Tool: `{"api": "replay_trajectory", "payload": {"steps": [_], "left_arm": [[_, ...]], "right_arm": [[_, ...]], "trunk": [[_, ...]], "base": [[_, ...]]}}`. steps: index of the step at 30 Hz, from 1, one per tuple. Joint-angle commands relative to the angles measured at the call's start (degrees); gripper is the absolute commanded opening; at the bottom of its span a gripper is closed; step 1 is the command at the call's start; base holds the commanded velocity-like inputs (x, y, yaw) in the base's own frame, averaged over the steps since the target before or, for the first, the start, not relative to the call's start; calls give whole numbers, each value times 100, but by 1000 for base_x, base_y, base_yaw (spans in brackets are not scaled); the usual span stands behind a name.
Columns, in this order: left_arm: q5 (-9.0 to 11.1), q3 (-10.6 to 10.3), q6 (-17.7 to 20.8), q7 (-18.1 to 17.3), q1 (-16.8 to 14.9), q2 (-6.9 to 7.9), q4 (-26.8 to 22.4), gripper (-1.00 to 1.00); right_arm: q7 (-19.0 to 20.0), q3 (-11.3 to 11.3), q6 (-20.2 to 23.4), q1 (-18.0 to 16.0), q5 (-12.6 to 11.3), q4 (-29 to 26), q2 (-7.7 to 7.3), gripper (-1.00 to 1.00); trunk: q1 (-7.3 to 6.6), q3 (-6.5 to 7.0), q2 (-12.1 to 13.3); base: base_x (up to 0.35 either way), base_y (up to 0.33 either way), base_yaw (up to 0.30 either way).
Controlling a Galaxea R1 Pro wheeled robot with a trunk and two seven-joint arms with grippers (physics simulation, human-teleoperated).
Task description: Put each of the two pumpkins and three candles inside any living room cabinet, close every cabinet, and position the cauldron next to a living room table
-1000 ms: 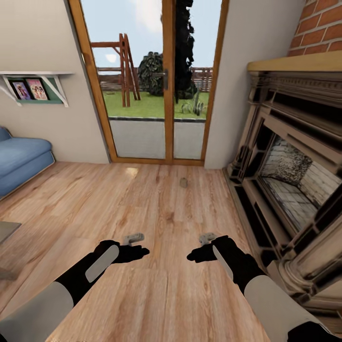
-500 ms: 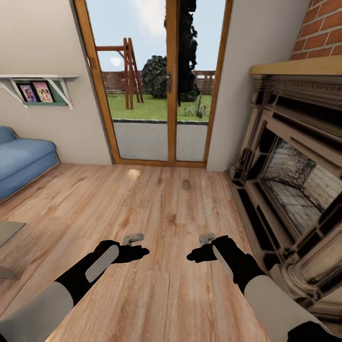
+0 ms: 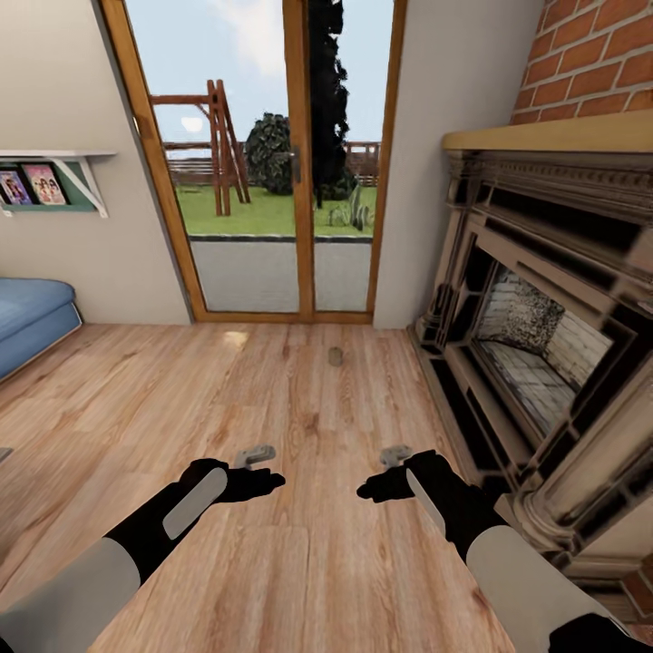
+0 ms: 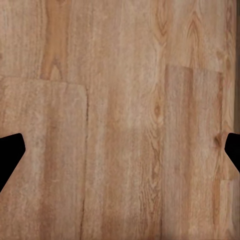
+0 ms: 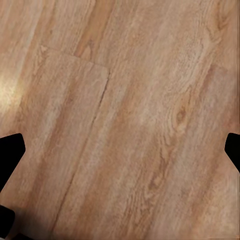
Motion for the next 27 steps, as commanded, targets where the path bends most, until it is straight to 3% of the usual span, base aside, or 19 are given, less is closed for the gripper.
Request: {"api": "replay_trajectory", "payload": {"steps": [1,5,11,13,20,27], "left_arm": [[1,0,0,0,0,0,0,100],[-33,33,-33,-34,33,-33,33,100],[-240,226,-202,-226,228,101,227,100],[-177,160,-134,-223,293,128,291,100],[62,-66,-297,3,522,-91,515,100],[92,-293,-523,-30,752,-317,739,100]], "right_arm": [[0,1,0,0,1,17,0,100],[-28,36,-38,33,12,85,34,100],[-106,47,-131,85,15,279,-5,100],[-42,47,-68,151,50,343,-21,100],[28,57,-278,357,61,569,-28,100],[-58,91,-502,448,68,795,-5,100]], "trunk": [[0,3,0],[0,6,0],[0,6,0],[0,6,0],[0,6,0],[0,6,0]], "base": [[0,0,-43],[0,0,-13],[0,0,0],[0,0,0],[0,0,0],[0,0,0]]}}
